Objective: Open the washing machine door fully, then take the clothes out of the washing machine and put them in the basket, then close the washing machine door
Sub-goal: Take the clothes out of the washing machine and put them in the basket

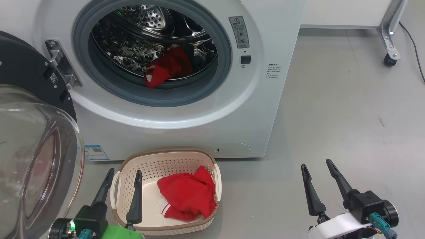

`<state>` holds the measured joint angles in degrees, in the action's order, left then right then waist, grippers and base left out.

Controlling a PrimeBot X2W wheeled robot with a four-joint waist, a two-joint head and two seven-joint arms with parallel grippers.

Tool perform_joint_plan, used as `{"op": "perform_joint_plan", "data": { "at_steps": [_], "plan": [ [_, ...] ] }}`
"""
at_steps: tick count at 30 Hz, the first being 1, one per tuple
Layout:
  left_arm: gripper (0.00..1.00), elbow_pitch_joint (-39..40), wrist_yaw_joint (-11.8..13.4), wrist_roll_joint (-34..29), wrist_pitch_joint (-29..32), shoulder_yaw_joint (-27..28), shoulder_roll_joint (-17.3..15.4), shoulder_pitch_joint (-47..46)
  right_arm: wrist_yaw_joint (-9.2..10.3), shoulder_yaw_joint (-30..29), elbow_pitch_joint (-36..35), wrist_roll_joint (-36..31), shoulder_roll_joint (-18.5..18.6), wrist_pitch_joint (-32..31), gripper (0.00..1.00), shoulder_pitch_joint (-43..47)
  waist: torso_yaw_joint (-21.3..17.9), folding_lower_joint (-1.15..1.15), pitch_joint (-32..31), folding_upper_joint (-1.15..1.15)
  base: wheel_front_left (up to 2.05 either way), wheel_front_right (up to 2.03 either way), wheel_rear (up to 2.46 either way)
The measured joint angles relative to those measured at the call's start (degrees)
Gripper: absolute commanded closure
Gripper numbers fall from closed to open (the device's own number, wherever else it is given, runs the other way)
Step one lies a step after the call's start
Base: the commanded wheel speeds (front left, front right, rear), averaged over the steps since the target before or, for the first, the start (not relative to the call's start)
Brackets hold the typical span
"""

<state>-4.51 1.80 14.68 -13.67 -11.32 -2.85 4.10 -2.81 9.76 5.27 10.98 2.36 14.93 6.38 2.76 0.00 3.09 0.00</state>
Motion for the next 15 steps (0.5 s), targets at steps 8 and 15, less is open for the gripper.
{"op": "perform_joint_plan", "data": {
  "at_steps": [8, 15],
  "plan": [
    [0.00, 0.66, 0.41, -0.14, 0.91, -0.31, -0.08, -0.03, 0.43, 0.27, -0.88, 0.00, -0.03, 0.00, 0.00, 0.01, 0.30, 0.00, 0.90, 0.00, 0.00, 0.00, 0.00],
    [0.00, -0.08, 0.35, -0.33, 2.53, -1.43, -0.15, -1.87, 0.25, 1.71, -1.85, -0.03, -0.03, 0.00, 0.00, -0.29, -0.22, 0.00, 3.06, 0.00, 0.00, 0.00, 0.00]
  ]
}}
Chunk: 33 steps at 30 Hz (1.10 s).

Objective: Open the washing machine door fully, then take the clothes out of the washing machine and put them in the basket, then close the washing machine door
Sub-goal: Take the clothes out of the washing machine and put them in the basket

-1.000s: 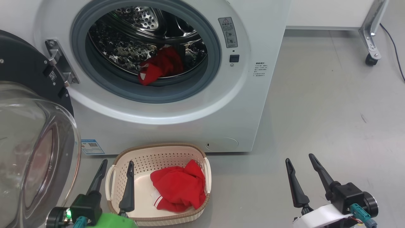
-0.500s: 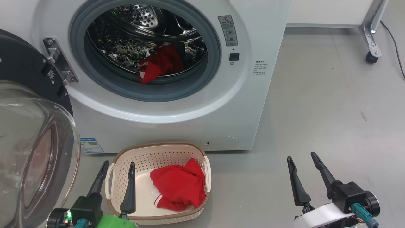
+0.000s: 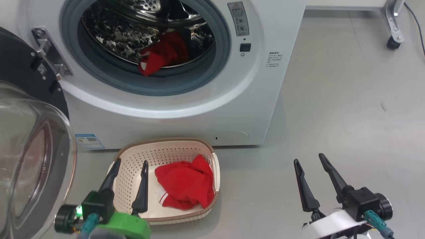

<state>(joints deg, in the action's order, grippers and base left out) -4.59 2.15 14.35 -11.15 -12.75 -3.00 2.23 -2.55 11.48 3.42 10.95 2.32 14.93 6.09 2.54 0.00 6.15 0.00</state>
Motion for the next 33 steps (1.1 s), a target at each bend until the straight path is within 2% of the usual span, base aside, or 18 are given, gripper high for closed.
{"op": "perform_joint_plan", "data": {
  "at_steps": [7, 19, 25, 33],
  "plan": [
    [0.00, -3.38, -1.98, 0.36, 3.08, -1.47, 0.10, -9.89, -0.66, 1.52, -1.92, 0.14, 0.03, 0.00, 0.00, -3.85, -1.51, 0.00, 4.95, 0.00, 0.00, 0.00, 0.00],
    [0.00, -12.06, -3.05, 1.62, 11.72, -0.54, 0.02, -26.89, -0.89, 3.75, -3.08, 3.02, 0.20, 0.00, 0.00, -9.21, -5.34, 0.01, 13.91, 0.00, 0.00, 0.00, 0.00],
    [0.00, -15.39, -4.00, 1.79, 18.09, 1.30, -2.98, -35.27, -0.89, 5.27, -3.75, 4.68, 0.22, 0.00, 0.00, -12.16, -8.20, 0.01, 18.47, 0.00, 0.00, 0.00, 0.00],
    [0.00, -17.68, -4.05, 1.69, 27.66, 3.44, -8.06, -46.82, -0.88, 7.04, -5.25, 7.78, 0.29, 0.01, 0.00, -17.30, -12.32, 0.01, 24.76, 0.00, 0.00, 0.00, 0.00]
  ]
}}
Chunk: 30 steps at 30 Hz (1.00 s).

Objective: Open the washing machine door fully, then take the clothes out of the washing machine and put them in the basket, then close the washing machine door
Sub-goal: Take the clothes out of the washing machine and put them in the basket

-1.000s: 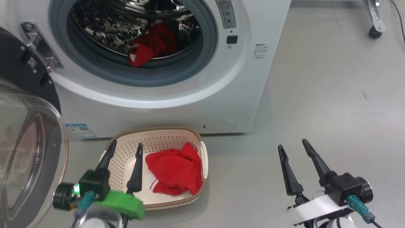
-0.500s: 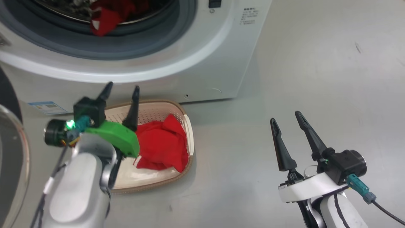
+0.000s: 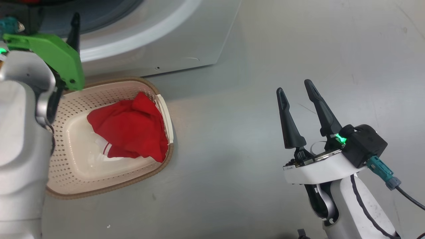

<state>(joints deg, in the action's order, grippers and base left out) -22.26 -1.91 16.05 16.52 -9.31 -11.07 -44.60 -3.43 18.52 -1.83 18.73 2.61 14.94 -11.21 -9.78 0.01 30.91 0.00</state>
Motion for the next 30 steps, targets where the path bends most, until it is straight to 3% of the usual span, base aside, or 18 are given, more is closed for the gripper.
{"op": "perform_joint_plan", "data": {
  "at_steps": [11, 30],
  "plan": [
    [0.00, -1.67, -1.66, -5.66, 9.15, -0.83, -9.42, -13.73, 0.07, 2.64, -0.35, 4.49, 0.00, 0.00, 0.00, -5.59, -5.81, 0.01, 7.92, 0.00, 0.00, 0.00, 0.00],
    [0.00, -7.42, -2.34, -5.97, 19.40, 2.19, -15.24, -23.82, 1.57, 5.30, 0.42, 8.93, -0.05, 0.00, 0.00, -8.27, -13.18, 0.00, 13.90, 0.00, 0.00, 0.00, 0.00]
  ]
}}
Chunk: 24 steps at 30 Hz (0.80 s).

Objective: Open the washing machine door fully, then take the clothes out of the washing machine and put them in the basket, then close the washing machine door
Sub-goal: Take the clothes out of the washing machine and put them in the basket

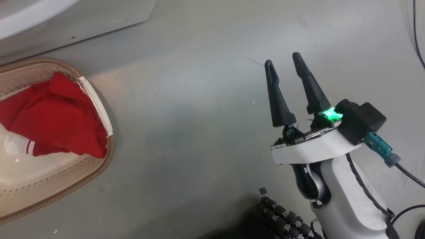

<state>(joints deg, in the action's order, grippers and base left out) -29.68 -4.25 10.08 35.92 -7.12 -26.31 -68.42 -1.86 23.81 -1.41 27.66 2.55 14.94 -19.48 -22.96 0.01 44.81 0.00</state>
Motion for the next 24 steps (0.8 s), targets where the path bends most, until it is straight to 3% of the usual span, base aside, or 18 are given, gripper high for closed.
{"op": "perform_joint_plan", "data": {
  "at_steps": [8, 11, 12, 13, 24],
  "plan": [
    [0.00, -1.44, 1.02, -2.93, 2.27, -0.55, -3.01, -1.19, 0.10, -0.01, 0.13, 0.05, -0.02, 0.00, 0.00, -0.09, -0.83, 0.00, 0.52, 0.00, 0.00, 0.00, 0.00],
    [0.55, -1.63, 1.02, -3.34, 2.89, -0.98, -3.54, -1.28, 0.45, -0.01, 0.14, 0.24, -0.02, 0.00, 0.00, -0.18, -0.94, 0.00, 0.67, 0.00, 0.00, 0.00, 0.00],
    [0.91, -1.80, 1.03, -3.44, 3.22, -1.00, -3.53, -1.48, 0.45, -0.01, 0.14, 0.44, -0.02, 0.00, 0.00, -0.30, -0.96, 0.00, 0.72, 0.00, 0.00, 0.00, 0.00],
    [1.00, -2.04, 1.25, -3.54, 3.63, -1.05, -3.53, -1.81, 0.45, -0.02, 0.14, 0.51, -0.02, 0.00, 0.00, -0.42, -0.97, 0.00, 0.78, 0.00, 0.00, 0.00, 0.00],
    [1.00, -2.14, 1.49, -3.64, 3.92, -1.69, -3.35, -3.15, 0.44, 0.01, 0.22, 0.54, -0.02, 0.00, 0.00, -1.30, -0.69, 0.00, 1.16, 0.00, 0.00, 0.00, 0.00]
  ]
}}
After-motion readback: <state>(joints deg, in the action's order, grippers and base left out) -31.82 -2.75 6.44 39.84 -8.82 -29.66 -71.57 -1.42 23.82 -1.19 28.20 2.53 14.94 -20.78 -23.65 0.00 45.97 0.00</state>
